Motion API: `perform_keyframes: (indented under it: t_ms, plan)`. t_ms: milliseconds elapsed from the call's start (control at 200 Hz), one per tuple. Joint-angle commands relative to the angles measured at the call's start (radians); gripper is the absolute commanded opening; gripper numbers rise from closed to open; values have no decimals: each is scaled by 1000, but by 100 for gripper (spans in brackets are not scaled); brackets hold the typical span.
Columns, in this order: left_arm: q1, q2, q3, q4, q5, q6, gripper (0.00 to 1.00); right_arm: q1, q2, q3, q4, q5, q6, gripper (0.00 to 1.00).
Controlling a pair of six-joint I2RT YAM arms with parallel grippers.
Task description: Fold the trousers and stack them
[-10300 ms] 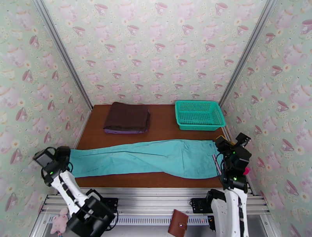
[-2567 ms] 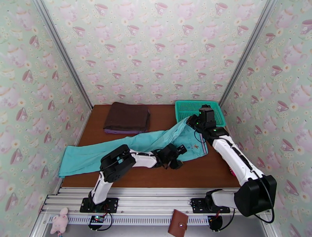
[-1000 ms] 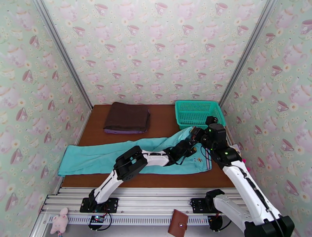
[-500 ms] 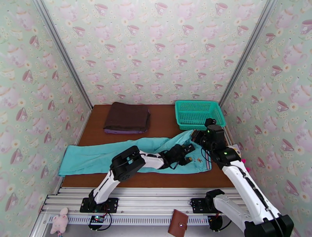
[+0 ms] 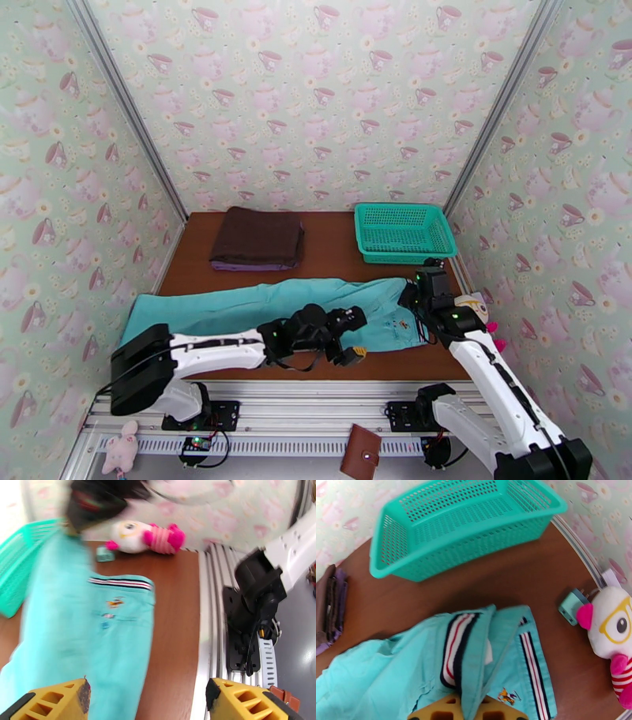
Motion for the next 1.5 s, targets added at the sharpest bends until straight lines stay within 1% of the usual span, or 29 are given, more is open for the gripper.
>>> perform_keyframes:
  t_ms: [0,105,225,280,321,371,391,426,481,516,561,601,741,866,921,1082,1127,1172,1217,1267,1297,1322,1327,1332,1337,1342,1352,1442,1497]
  plan:
    - [65,-56,-9,-196,-150,-145,80,-6,-9,-23,-137,82,46,7]
    - [151,-113,-24,-286,-165,-255,79,-6,42,-24,-195,118,96,7]
    - [259,-148,-54,-369,-151,-352,78,-6,185,49,-275,122,110,7]
    - [296,-142,-61,-410,-134,-370,78,-6,228,91,-314,132,117,6]
    - [300,-144,-70,-418,-92,-357,77,-6,240,116,-335,126,124,6]
    - [285,-157,-97,-391,-19,-324,77,-6,242,134,-344,128,131,5]
    - [274,-161,-109,-380,10,-313,78,-6,243,141,-383,130,131,5]
    - [248,-160,-116,-372,30,-299,78,-6,260,161,-423,137,132,5]
    - [199,-148,-113,-385,12,-259,78,-6,304,198,-499,161,134,7]
    - [160,-134,-110,-393,-30,-233,79,-6,331,214,-533,166,136,8]
    - [120,-108,-102,-400,-91,-212,79,-5,364,227,-559,153,133,8]
    - [101,-83,-94,-399,-107,-194,79,-4,390,236,-575,139,133,8]
    - [56,-12,-68,-386,-164,-118,77,24,438,263,-637,156,162,9]
    - [-10,22,-64,-346,-143,-45,78,26,443,260,-676,168,175,10]
    - [-30,30,-64,-332,-159,-39,79,25,457,247,-691,181,182,11]
    - [-35,3,-87,-287,-197,-62,79,30,530,197,-678,171,192,13]
    - [-29,-9,-100,-272,-210,-65,79,31,548,195,-681,188,201,17]
    - [-25,-17,-105,-264,-220,-64,79,31,578,199,-683,188,199,27]
    - [-23,-25,-107,-264,-245,-69,79,32,612,206,-693,190,200,33]
    - [-15,-35,-107,-260,-267,-78,79,43,636,226,-727,217,219,40]
    - [-7,-42,-108,-256,-271,-88,79,53,639,245,-755,236,235,48]
    - [4,-48,-109,-254,-273,-100,79,61,635,264,-775,249,241,59]
    - [7,-49,-110,-253,-273,-102,79,63,633,269,-778,250,241,66]
    - [10,-50,-110,-252,-273,-105,79,66,631,273,-782,251,240,83]
    - [12,-52,-110,-252,-273,-107,79,69,629,279,-785,252,242,91]
    - [16,-52,-110,-252,-272,-110,79,71,627,284,-790,253,242,96]
    - [22,-53,-110,-252,-270,-116,79,77,622,294,-798,257,243,99]
    - [88,-57,-100,-258,-219,-178,77,157,567,414,-828,284,255,99]
    - [131,-38,-81,-270,-190,-226,75,218,542,477,-767,267,220,100]
